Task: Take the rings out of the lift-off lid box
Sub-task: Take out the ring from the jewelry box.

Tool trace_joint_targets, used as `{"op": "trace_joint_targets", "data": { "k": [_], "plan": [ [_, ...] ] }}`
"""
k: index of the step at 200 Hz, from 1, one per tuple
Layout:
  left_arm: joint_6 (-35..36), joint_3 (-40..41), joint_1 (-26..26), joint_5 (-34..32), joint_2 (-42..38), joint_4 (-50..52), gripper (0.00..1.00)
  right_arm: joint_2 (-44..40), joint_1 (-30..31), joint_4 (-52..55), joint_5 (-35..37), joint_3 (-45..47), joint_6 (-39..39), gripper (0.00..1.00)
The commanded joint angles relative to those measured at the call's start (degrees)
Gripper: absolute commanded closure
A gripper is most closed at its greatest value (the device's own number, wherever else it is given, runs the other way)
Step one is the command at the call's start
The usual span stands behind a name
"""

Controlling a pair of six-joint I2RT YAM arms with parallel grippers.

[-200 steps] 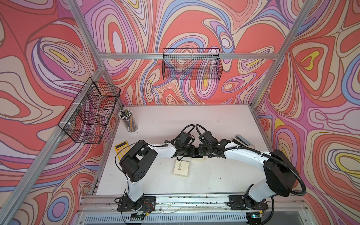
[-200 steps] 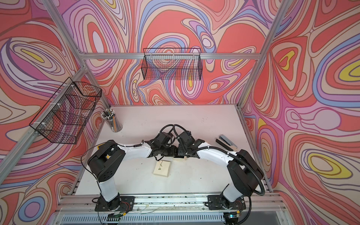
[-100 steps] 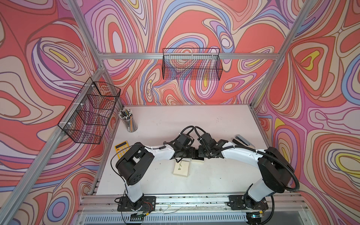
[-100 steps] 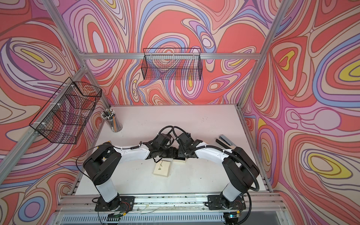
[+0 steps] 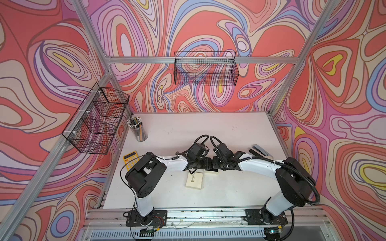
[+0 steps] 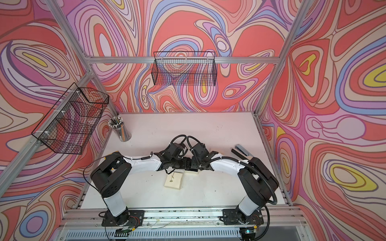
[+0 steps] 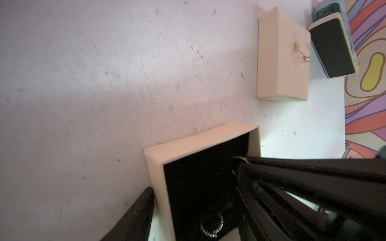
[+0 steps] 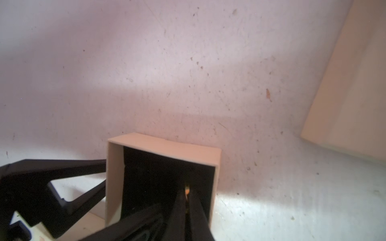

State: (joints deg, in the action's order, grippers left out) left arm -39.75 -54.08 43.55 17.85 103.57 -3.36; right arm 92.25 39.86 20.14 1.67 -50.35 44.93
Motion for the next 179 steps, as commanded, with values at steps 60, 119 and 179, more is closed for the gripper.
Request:
{"op": "trace_joint_targets", "data": {
  "k": [60, 119, 179],
  "plan": [
    [-1.5, -3.2, 0.8, 0.5, 7.4, 4.3, 0.58, -2.7, -2.7, -7.6, -5.8, 3.8, 2.5, 1.00],
    [0.0, -8.7, 2.7, -2.5, 10.4, 12.3, 0.83, -2.3, -4.0, -8.4, -7.2, 3.4, 2.1, 1.00],
    [0.3, -11.3, 3.2, -4.1, 12.2, 15.9, 0.89, -4.9, -7.4, -7.4, -8.5, 4.7, 1.3, 1.00]
  ]
}}
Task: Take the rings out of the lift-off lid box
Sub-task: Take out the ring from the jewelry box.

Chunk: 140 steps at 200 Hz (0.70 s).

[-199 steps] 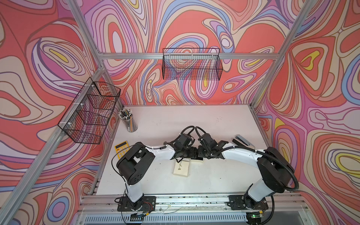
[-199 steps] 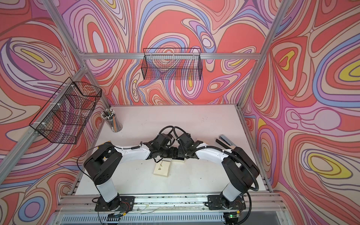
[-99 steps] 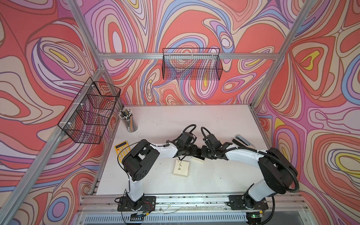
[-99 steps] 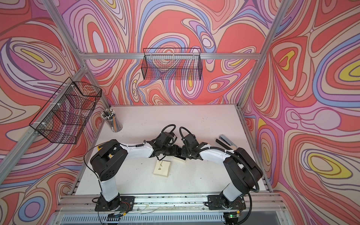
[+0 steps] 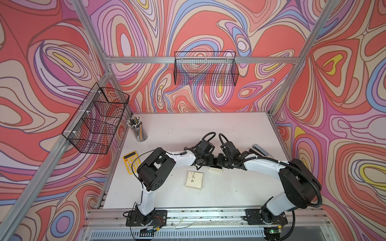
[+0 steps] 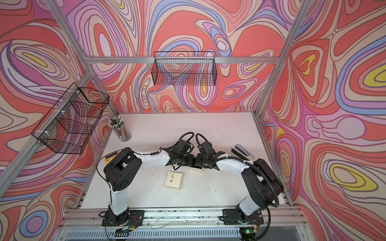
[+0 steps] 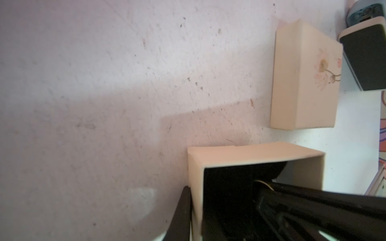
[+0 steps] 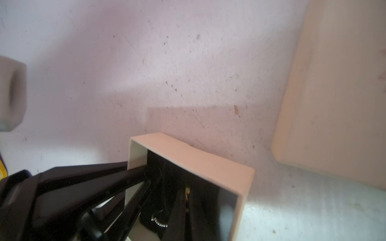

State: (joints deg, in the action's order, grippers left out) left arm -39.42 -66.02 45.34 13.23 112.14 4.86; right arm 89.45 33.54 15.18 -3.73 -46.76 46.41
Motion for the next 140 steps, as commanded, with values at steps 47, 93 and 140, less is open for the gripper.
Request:
{"op": "trace_joint_targets", "data": {
  "k": [47, 93, 140],
  "plan": [
    [0.4, -0.8, 1.7, -0.6, 4.5, 9.7, 0.91, -3.6, -3.6, -2.7, -5.1, 2.3, -0.3, 1.00],
    [0.5, -1.2, 2.0, -1.6, 4.6, 11.2, 0.92, -4.3, -4.9, -1.5, -5.7, 1.7, -1.1, 1.00],
    [0.5, -1.7, 2.0, -1.7, 5.0, 11.7, 0.95, -6.1, -6.4, -1.5, -7.0, 2.3, -1.0, 1.00]
  ]
}}
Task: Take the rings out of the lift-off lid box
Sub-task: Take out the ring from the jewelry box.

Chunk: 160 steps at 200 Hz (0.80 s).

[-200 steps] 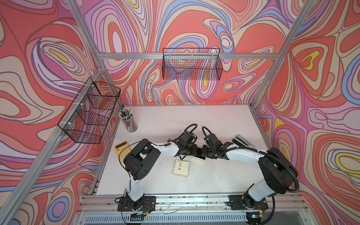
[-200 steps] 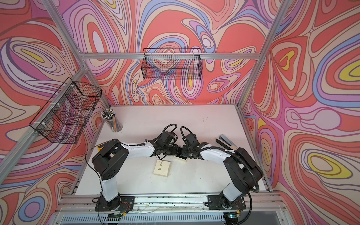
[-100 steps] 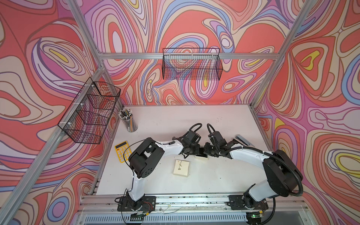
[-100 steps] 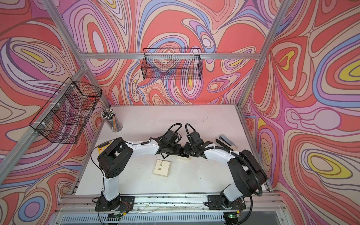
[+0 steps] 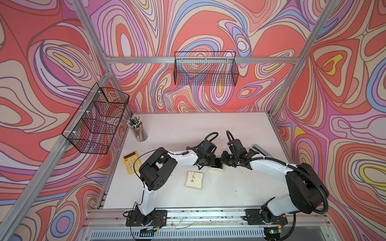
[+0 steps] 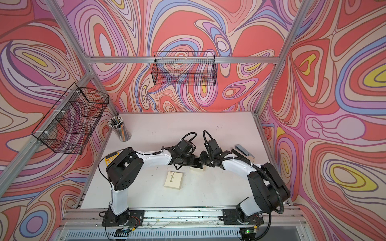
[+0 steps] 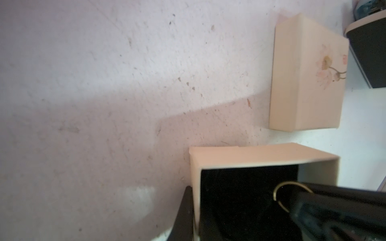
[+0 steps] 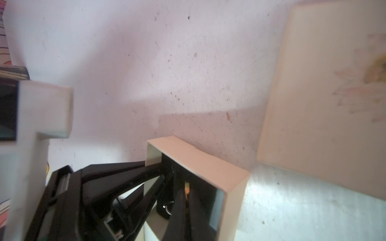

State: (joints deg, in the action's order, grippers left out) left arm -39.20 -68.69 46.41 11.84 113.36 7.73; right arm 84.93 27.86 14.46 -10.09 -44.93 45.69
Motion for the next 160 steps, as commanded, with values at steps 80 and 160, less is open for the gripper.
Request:
{"op": "trace_joint_targets", "data": {
  "k": [80, 160],
  "plan": [
    [0.3, 2.5, 1.1, -1.5, 0.7, 8.2, 0.81, -2.6, -2.3, 0.4, -1.1, -1.4, -1.5, 1.00],
    [3.1, 4.5, 1.0, -7.0, -8.3, 8.8, 0.42, 6.6, -4.2, 3.9, 1.7, -11.1, -4.9, 1.00]
  ]
}}
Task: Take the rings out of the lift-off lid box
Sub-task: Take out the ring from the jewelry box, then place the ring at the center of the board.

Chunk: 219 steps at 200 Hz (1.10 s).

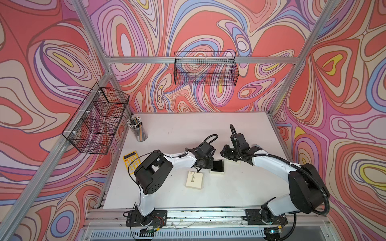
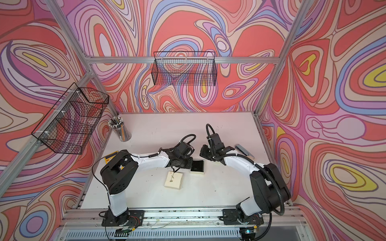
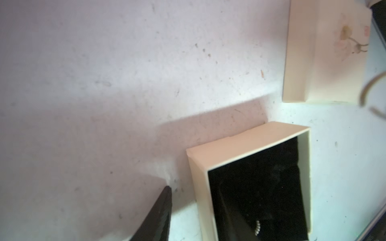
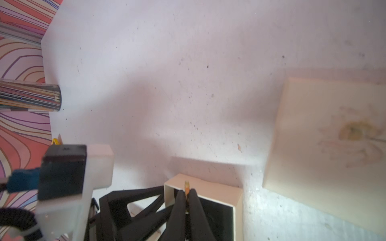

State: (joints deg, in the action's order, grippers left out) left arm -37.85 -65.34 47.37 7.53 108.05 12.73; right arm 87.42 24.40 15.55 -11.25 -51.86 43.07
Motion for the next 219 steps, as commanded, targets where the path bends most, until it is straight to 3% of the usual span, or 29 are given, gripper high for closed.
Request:
{"op": "trace_joint_targets", "data": {
  "k": [1, 36, 98, 125, 158, 180, 219],
  "plan": [
    [1.8, 1.2, 0.0, -2.6, -3.1, 3.7, 0.42, 4.6, -0.9, 3.2, 3.3, -4.6, -2.5, 1.00],
    [3.2, 3.1, -0.3, -4.5, -7.3, 2.7, 0.25, 13.5, -1.3, 7.9, 8.2, -12.2, -5.7, 1.00],
    [3.8, 6.2, -1.0, -4.6, -13.4, 0.3, 0.16, 24.1, -1.5, 13.1, 12.7, -20.5, -7.7, 1.00],
    [4.1, 7.1, -1.3, -4.8, -14.7, 0.3, 0.16, 25.2, -1.5, 13.9, 12.8, -21.8, -7.9, 0.86],
    [4.2, 7.8, -1.6, -4.9, -15.4, 0.2, 0.15, 24.4, -1.5, 14.4, 12.7, -22.0, -8.3, 0.56],
    [4.5, 8.1, -1.8, -4.9, -15.8, 0.0, 0.14, 22.2, -1.5, 14.4, 12.1, -21.4, -8.2, 0.42],
    [8.6, 6.2, -2.4, -4.6, -14.8, 0.9, 0.13, 12.4, -1.5, 15.6, 10.6, -16.6, -6.0, 0.38]
  ]
}}
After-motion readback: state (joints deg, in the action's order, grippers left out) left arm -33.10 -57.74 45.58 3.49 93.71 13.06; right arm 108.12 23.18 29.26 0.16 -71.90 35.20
